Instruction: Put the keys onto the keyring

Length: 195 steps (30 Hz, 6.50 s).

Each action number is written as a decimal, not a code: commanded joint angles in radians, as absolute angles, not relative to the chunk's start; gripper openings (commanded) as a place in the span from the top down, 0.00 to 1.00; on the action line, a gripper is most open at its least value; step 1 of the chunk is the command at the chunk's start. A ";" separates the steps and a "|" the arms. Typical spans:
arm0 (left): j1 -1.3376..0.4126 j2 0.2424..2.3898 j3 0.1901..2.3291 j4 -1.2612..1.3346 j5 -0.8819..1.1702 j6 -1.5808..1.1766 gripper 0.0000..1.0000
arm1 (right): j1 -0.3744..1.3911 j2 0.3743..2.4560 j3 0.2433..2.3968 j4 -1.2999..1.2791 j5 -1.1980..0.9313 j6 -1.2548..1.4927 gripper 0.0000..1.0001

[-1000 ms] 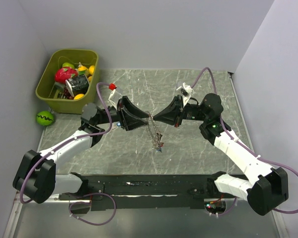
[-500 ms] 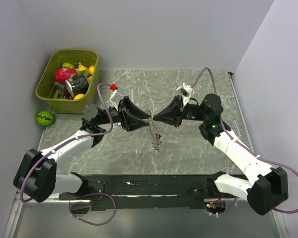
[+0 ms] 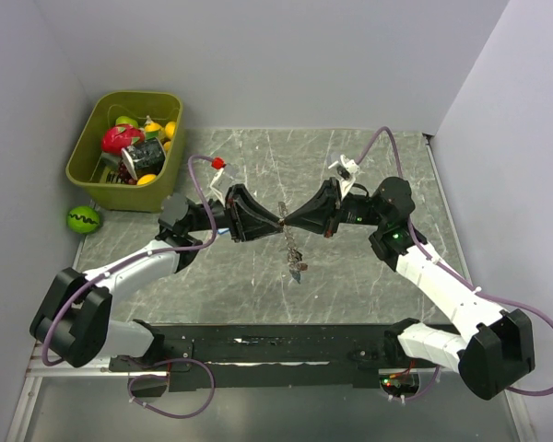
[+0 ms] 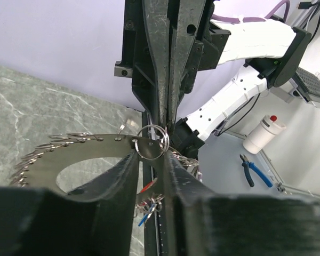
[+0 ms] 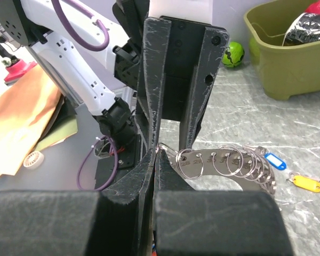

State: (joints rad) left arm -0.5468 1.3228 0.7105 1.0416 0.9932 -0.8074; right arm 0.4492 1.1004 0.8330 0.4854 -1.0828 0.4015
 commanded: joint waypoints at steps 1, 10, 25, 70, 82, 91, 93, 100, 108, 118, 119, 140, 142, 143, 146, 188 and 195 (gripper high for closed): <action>-0.566 1.324 0.765 1.104 0.985 -0.811 0.73 | 0.456 1.088 0.821 0.589 -1.077 0.420 1.00; -0.566 1.310 0.761 1.150 0.977 -0.842 0.72 | 0.457 1.080 0.793 0.601 -1.060 0.425 1.00; -0.569 1.295 0.755 1.085 0.979 -0.807 0.80 | 0.454 1.061 0.790 0.634 -1.055 0.448 1.00; -0.557 1.198 0.746 0.787 0.893 -0.552 0.99 | 0.419 0.891 0.741 0.614 -0.770 0.468 0.00; -0.572 1.020 0.644 0.655 0.715 -0.249 0.99 | 0.394 0.923 0.767 0.497 -0.747 0.373 0.00; -0.666 0.893 0.558 0.586 0.699 0.130 0.99 | 0.394 1.008 0.821 0.500 -0.870 0.368 0.00; -0.678 0.862 0.532 0.591 0.696 0.199 0.99 | 0.393 1.014 0.822 0.503 -0.893 0.370 0.00; -0.709 0.730 0.408 0.695 0.699 0.344 0.99 | 0.393 1.028 0.831 0.483 -0.928 0.344 0.00; -0.710 0.686 0.393 0.670 0.678 0.361 0.99 | 0.394 1.061 0.854 0.437 -0.945 0.301 0.00; -0.710 0.623 0.512 0.477 0.364 0.265 0.99 | 0.394 1.280 1.017 0.180 -0.681 0.279 0.00; -0.709 0.612 0.531 0.454 0.309 0.256 0.99 | 0.394 1.310 1.041 0.145 -0.642 0.282 0.00; -0.615 0.537 0.666 0.236 0.057 0.186 0.99 | 0.591 2.166 1.828 -0.492 -0.278 0.436 0.39; -0.609 0.535 0.663 0.230 0.067 0.187 0.99 | 0.597 2.189 1.832 -0.492 -0.268 0.452 0.39; -0.609 0.532 0.660 0.229 0.067 0.187 0.99 | 0.598 2.195 1.835 -0.492 -0.265 0.456 0.39; -0.604 0.529 0.646 0.244 0.063 0.180 0.99 | 0.607 2.224 1.850 -0.496 -0.275 0.472 0.43; -0.594 0.495 0.578 0.336 0.175 0.161 0.99 | 0.670 2.369 1.887 -0.425 -0.414 0.572 0.91; -0.594 0.488 0.569 0.341 0.169 0.160 0.99 | 0.657 2.260 1.749 -0.308 -0.439 0.598 0.85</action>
